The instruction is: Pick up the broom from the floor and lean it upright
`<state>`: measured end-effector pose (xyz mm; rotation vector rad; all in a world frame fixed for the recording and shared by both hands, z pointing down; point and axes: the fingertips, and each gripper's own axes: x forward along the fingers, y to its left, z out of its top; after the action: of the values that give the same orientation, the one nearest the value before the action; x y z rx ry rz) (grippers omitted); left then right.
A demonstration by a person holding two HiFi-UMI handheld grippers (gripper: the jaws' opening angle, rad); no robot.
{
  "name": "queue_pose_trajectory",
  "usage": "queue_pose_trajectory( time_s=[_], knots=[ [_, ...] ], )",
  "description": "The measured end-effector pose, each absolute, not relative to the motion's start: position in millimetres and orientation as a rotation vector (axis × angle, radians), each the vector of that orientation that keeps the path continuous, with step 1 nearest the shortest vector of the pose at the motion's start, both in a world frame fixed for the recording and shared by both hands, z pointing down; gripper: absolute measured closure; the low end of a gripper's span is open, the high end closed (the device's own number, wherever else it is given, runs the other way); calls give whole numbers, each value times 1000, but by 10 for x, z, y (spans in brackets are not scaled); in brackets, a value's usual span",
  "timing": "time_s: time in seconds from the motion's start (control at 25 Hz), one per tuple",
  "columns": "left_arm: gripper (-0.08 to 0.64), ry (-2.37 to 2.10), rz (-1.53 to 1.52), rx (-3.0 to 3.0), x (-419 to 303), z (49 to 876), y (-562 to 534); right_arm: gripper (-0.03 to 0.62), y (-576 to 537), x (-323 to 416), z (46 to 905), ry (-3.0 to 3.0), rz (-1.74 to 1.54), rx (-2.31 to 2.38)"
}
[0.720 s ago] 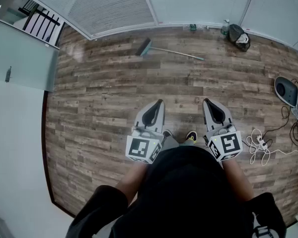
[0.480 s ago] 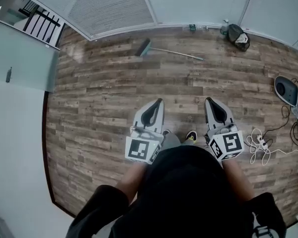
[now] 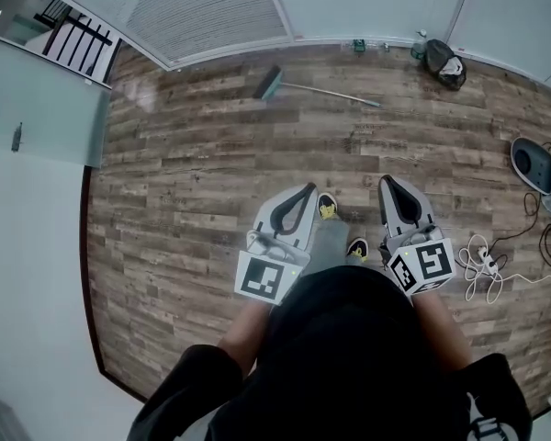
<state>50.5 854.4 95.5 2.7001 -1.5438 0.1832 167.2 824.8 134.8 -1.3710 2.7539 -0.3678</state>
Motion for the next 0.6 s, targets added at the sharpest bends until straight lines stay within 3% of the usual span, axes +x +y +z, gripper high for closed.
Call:
queue_pose_trajectory(
  time_s=[0.6],
  knots=[
    [537,-1416,75,2692,214,1061,7284,574,7106,1397,1521,2778,-429,-1467]
  ],
)
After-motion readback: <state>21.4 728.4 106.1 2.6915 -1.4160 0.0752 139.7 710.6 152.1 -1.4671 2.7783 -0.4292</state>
